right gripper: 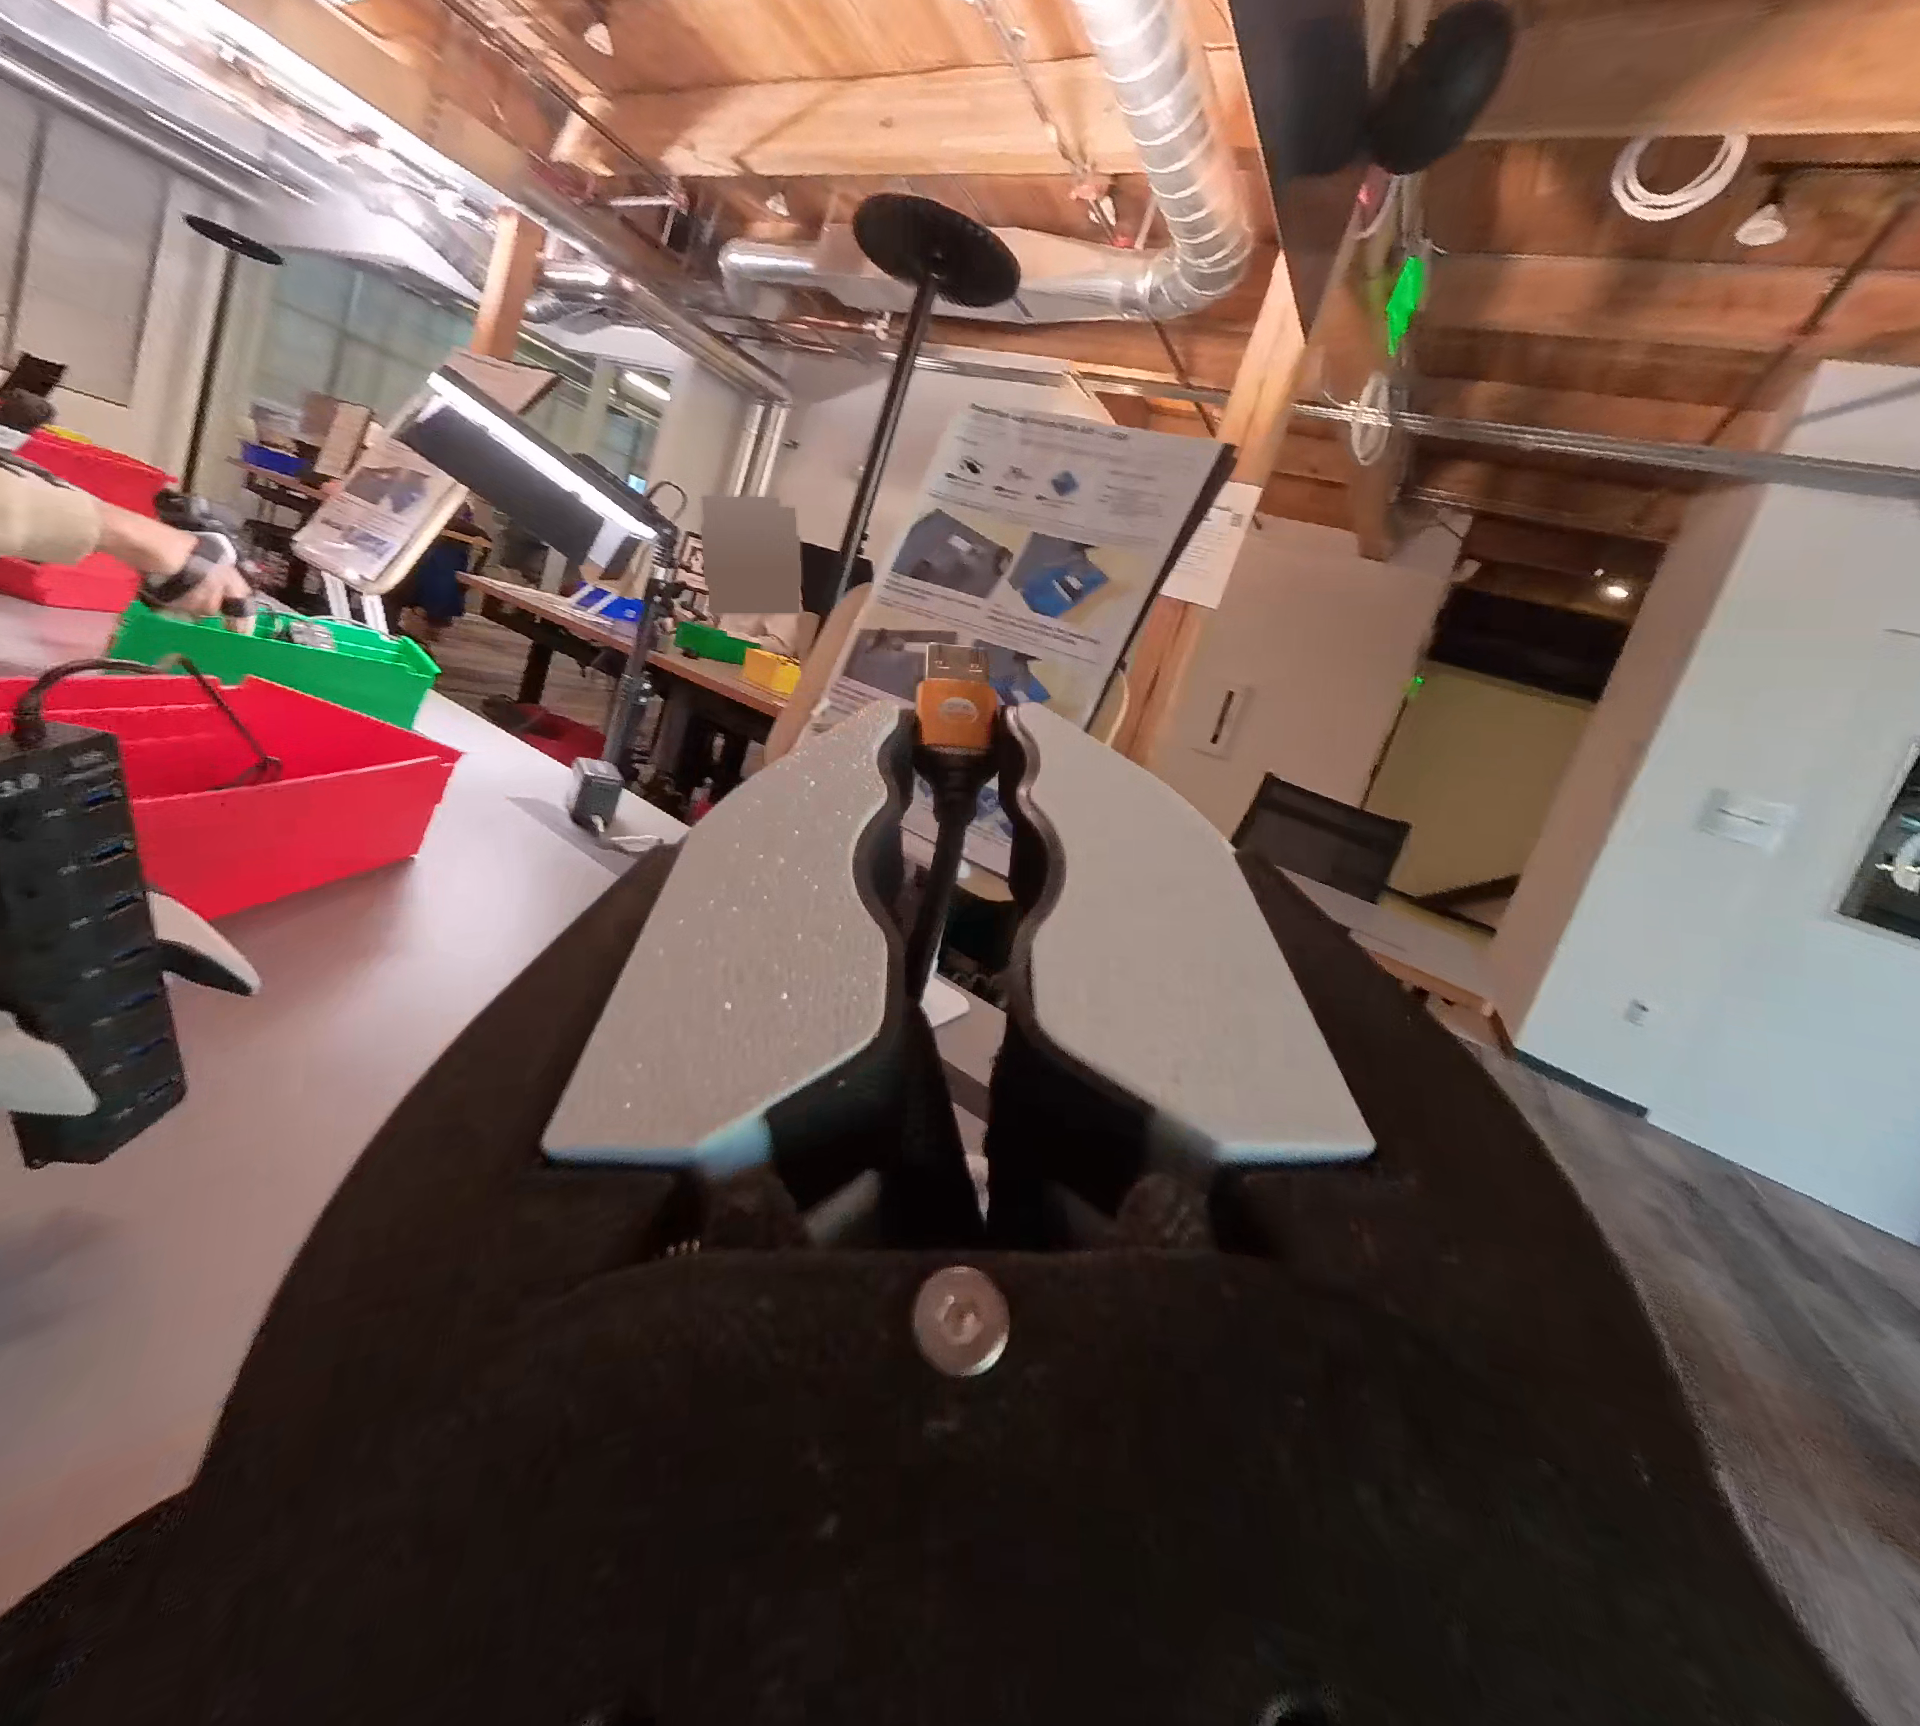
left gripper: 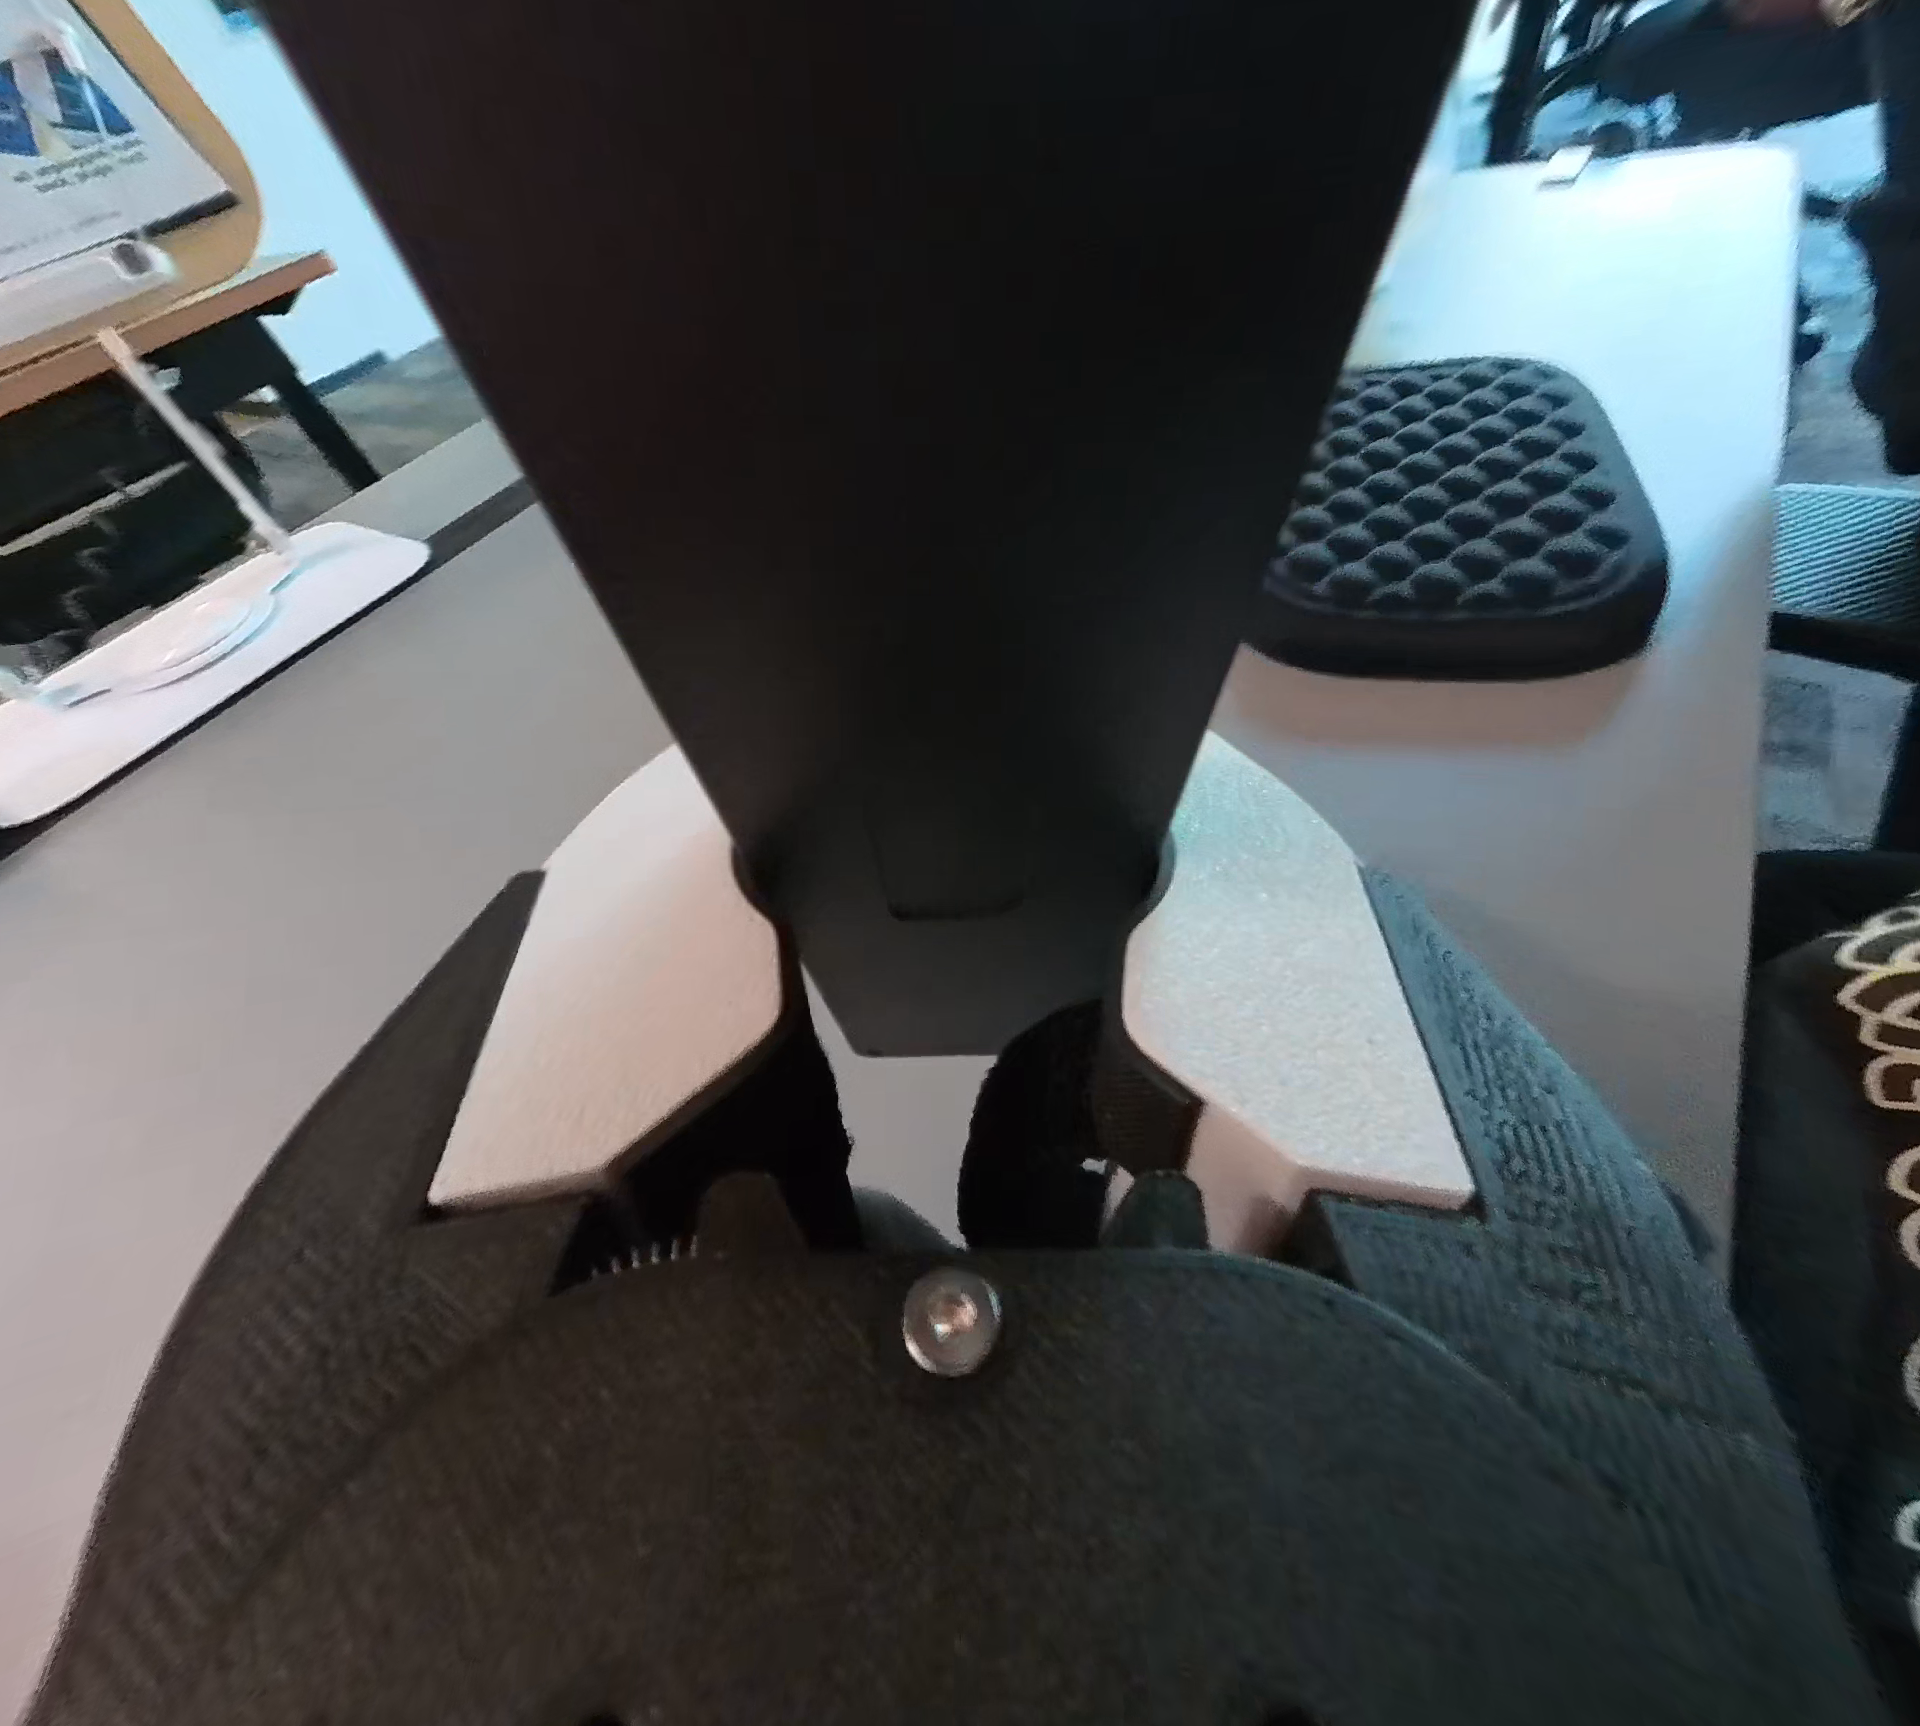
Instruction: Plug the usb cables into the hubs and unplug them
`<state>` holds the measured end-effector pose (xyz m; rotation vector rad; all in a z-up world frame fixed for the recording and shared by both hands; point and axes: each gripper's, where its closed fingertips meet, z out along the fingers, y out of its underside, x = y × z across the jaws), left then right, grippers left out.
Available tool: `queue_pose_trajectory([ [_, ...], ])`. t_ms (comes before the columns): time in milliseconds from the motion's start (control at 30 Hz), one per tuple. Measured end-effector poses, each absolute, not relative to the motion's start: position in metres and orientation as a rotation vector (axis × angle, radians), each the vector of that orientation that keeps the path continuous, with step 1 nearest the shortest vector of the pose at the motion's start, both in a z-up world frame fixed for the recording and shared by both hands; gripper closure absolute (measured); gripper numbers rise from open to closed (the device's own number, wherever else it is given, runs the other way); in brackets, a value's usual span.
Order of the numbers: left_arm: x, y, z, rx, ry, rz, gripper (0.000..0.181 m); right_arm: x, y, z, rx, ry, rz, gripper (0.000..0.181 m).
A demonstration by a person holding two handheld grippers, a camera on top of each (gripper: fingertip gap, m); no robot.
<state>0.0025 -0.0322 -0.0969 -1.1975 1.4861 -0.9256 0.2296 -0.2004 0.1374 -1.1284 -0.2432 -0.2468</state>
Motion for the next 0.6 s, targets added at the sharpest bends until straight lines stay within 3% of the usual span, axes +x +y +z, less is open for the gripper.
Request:
queue_pose_trajectory([
  [600, 0.005, -0.031, -0.106, -1.202, 1.529, -0.805, 0.118, 0.265, -0.162, 0.104, -1.158, -0.257, -0.187, 0.166],
])
